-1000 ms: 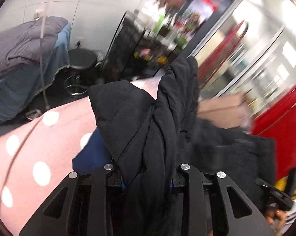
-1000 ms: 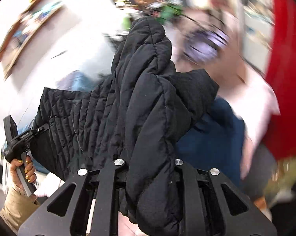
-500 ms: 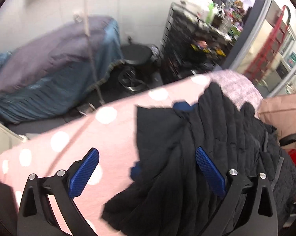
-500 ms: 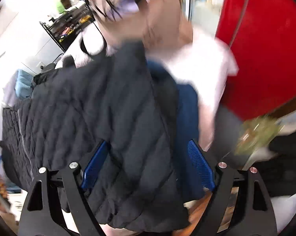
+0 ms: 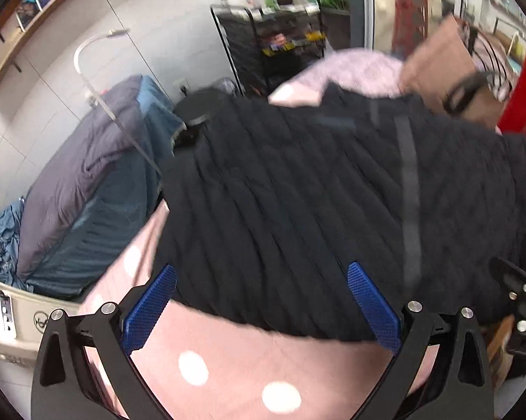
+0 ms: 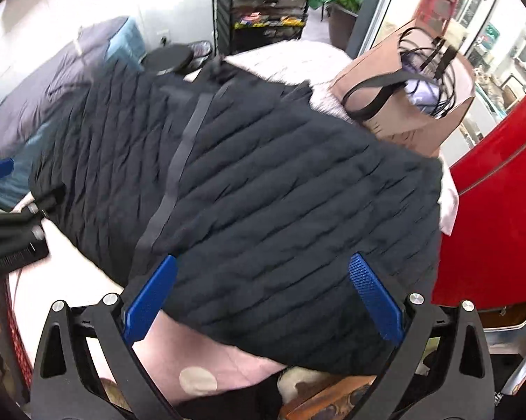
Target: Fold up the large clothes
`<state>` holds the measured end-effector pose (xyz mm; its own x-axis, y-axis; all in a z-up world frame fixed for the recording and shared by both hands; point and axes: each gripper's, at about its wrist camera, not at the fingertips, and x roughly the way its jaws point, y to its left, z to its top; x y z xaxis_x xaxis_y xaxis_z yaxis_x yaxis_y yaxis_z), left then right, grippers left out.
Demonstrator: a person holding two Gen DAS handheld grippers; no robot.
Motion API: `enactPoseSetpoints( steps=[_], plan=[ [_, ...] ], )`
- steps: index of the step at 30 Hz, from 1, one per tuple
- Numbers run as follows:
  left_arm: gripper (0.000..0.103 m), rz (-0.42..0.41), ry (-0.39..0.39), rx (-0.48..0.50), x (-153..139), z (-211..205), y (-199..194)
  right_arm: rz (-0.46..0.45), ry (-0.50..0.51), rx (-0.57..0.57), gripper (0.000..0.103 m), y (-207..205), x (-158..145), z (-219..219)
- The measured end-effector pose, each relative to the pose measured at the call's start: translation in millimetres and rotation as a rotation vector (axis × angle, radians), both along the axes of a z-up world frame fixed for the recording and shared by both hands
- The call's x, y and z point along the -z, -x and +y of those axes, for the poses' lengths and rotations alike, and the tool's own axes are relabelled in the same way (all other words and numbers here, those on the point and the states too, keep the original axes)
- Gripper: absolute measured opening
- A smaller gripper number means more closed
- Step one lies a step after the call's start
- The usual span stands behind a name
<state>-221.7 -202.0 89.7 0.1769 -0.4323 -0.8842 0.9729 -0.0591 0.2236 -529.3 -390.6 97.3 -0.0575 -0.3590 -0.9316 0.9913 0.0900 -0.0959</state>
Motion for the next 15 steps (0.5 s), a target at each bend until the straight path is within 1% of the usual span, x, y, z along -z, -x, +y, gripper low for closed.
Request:
enactPoseSetpoints(
  steps=[2,4,7,12,15],
  plan=[
    [0.097,0.004,-0.041,-0.011,10,6,5,0.018,-0.014,-0.007,0.097,-4,7,10],
    [0.097,-0.002,-0.063,-0.033,14,10,5,0.026,-0.031,-0.015,0.097,-11,14,7],
    [0.097,0.012,-0.074,-0.05,16,17,7,0.038,-0.046,-0.022,0.097,-15,22,15],
    [0.097,-0.022,-0.088,-0.044,21,22,11,0.043,-0.053,-0.029,0.097,-17,23,15],
    [0.097,-0.018,-0.094,-0.044,21,23,14,0.047,-0.056,-0.033,0.097,-18,24,16]
  ],
)
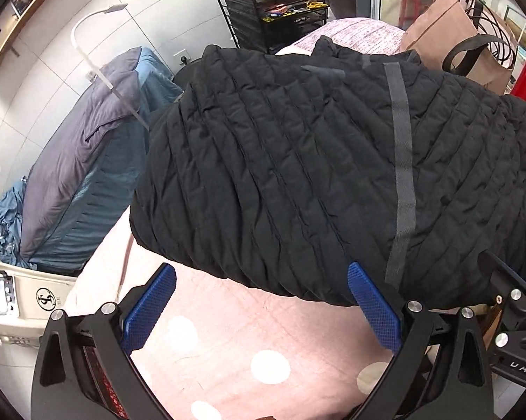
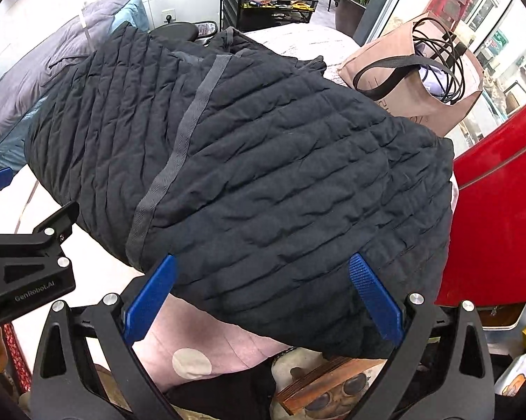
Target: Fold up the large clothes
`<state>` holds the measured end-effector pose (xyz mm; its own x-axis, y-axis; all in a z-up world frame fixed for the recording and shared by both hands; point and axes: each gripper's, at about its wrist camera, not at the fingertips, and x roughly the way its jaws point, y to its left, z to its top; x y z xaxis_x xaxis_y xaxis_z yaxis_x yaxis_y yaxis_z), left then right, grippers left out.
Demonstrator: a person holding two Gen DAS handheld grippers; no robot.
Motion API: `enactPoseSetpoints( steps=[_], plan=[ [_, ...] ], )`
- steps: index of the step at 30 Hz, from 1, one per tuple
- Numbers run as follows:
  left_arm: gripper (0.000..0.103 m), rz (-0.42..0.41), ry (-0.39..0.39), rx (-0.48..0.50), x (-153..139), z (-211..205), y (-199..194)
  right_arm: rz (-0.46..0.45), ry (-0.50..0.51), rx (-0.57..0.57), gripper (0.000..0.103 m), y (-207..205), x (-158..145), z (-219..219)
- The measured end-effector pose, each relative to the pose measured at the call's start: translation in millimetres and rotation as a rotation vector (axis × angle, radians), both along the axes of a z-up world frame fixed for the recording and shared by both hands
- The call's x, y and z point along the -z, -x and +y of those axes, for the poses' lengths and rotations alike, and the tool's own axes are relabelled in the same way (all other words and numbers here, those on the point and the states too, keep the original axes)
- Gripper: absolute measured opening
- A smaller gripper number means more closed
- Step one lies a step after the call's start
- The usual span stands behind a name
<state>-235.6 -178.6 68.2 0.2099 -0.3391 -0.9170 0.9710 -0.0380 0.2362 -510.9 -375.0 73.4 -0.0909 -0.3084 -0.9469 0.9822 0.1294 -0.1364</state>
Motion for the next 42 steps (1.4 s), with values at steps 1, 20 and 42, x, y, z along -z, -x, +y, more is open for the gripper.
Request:
enactPoseSetpoints(
  steps=[1,20,42],
  plan=[
    [0.097,0.002,-0.001,-0.001,0,0,0,-0.002,-0.001,0.0,0.097,0,0,0],
    [0.097,0.044,-0.003,0.013,2,10,3,-0.013,-0.011,-0.017,0.097,-4,2,-2],
    [0.097,0.02,0.014,-0.059,-6,11,-10,0.034,0.011,-0.002,0.097,3,0,-1]
  ],
)
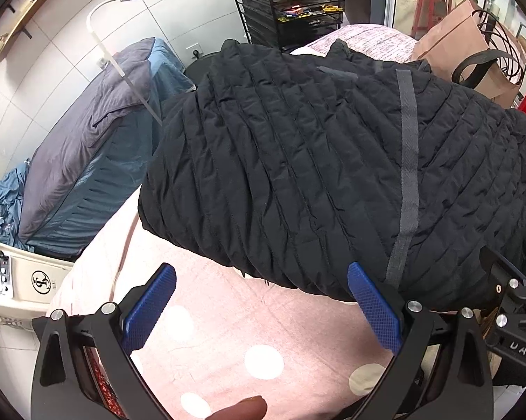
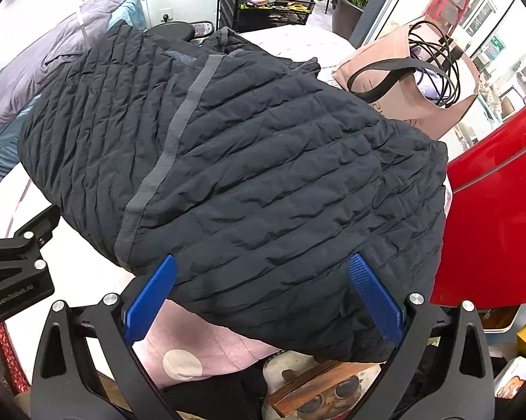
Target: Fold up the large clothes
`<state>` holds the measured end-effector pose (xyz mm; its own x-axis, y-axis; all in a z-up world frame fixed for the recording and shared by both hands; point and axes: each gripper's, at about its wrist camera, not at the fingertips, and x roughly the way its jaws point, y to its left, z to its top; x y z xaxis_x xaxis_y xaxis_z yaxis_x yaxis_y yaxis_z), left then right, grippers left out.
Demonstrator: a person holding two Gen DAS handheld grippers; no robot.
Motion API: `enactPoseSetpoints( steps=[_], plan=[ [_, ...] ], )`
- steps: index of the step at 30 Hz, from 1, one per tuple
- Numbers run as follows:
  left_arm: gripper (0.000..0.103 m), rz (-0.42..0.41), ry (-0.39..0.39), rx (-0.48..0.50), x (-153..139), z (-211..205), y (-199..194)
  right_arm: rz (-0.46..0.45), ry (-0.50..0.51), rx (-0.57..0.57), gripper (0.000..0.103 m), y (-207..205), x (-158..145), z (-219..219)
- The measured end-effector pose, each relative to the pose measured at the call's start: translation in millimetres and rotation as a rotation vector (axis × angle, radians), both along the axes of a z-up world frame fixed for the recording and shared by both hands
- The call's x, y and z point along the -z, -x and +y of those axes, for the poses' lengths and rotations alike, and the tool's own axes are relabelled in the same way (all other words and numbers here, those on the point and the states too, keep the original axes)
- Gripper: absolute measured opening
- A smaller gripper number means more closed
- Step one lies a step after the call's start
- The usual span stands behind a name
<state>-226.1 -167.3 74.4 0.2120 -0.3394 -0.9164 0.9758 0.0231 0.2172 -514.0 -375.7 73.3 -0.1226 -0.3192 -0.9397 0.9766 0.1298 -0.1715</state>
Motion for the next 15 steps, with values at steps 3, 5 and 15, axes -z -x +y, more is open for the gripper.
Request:
enactPoseSetpoints(
  steps=[3,5,15],
  plan=[
    [0.097,-0.005,0.003,-0.004,-0.9,0.3,-0.6,0.002,0.005,0.002,0.097,1.4,-1.3,-1.7],
    [0.097,-0.003,0.003,-0.007,-1.4,0.8,-1.2,0.002,0.009,0.003,0.097,1.5,-2.7,-1.6],
    [0.097,-0.012,0.016,-0.011,-3.1,4.0,-1.9,0.002,0.01,-0.001,0.097,-0.2,-2.5,2.0]
  ],
)
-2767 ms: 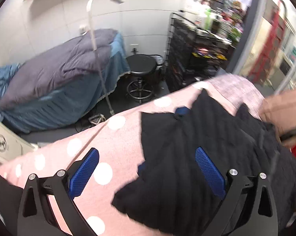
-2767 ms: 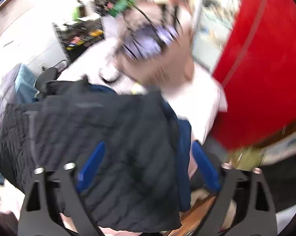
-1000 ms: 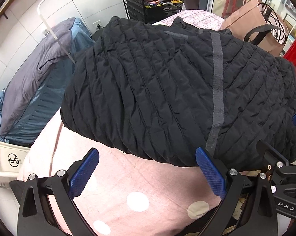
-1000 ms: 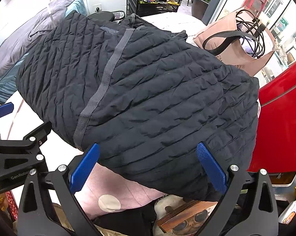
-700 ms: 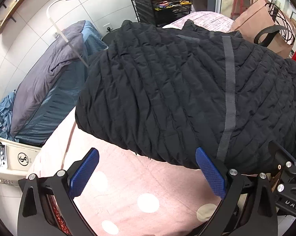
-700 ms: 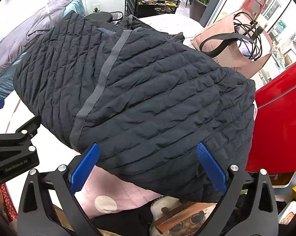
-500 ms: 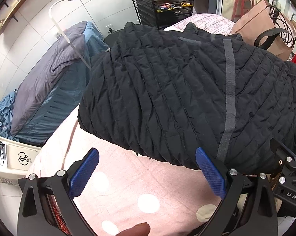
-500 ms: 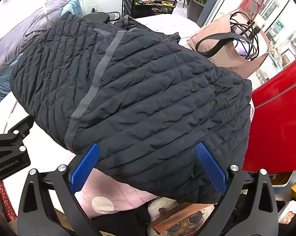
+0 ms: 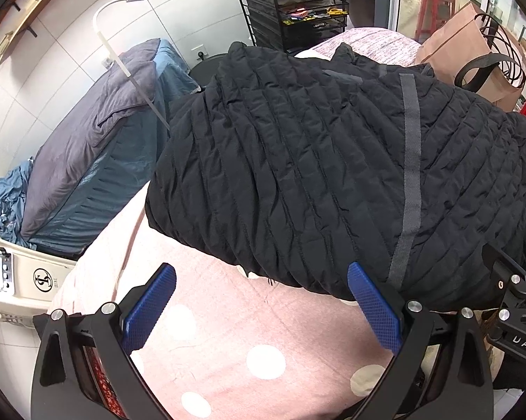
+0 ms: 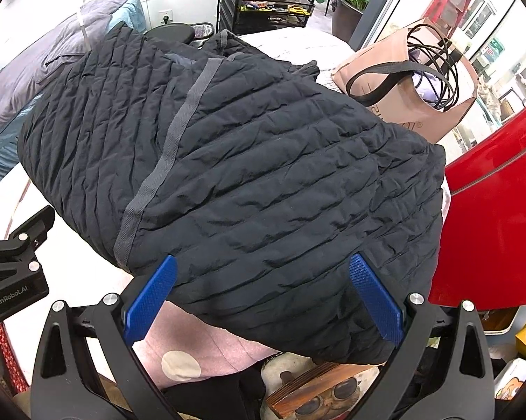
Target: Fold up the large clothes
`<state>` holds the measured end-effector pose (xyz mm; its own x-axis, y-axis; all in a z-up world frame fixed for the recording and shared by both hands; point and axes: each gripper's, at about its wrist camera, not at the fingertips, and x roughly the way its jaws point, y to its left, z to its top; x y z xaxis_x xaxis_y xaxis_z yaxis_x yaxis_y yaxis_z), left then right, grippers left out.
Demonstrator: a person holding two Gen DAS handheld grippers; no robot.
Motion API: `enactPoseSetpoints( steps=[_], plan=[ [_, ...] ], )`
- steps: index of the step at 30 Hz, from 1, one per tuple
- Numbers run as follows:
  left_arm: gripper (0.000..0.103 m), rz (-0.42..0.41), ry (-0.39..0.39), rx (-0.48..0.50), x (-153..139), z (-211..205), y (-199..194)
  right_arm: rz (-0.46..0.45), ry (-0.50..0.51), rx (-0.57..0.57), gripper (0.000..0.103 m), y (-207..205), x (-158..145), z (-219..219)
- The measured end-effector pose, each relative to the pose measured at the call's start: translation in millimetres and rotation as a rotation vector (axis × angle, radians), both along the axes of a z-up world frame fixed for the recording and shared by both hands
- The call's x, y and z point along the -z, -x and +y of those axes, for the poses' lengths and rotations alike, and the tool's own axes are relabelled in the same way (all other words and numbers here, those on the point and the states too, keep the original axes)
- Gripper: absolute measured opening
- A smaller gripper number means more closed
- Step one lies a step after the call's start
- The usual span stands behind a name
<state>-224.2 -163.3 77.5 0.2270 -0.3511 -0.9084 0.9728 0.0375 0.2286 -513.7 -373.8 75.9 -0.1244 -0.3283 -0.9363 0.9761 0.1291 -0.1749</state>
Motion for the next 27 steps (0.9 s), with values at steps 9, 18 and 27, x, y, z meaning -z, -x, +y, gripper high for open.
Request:
enactPoseSetpoints(
  steps=[9,18,27],
  plan=[
    [0.097,-0.005,0.012,0.01,-3.1,2.2,2.5,0.001,-0.002,-0.007,0.097,-1.3,1.3,-1.3],
    [0.097,-0.023,0.019,0.009,-7.1,3.0,3.2,0.004,0.0,-0.009,0.097,-1.7,0.4,-0.7],
    [0.097,-0.024,0.016,0.007,-7.4,3.2,2.8,0.004,-0.002,-0.012,0.097,-2.7,0.1,-1.1]
  ],
)
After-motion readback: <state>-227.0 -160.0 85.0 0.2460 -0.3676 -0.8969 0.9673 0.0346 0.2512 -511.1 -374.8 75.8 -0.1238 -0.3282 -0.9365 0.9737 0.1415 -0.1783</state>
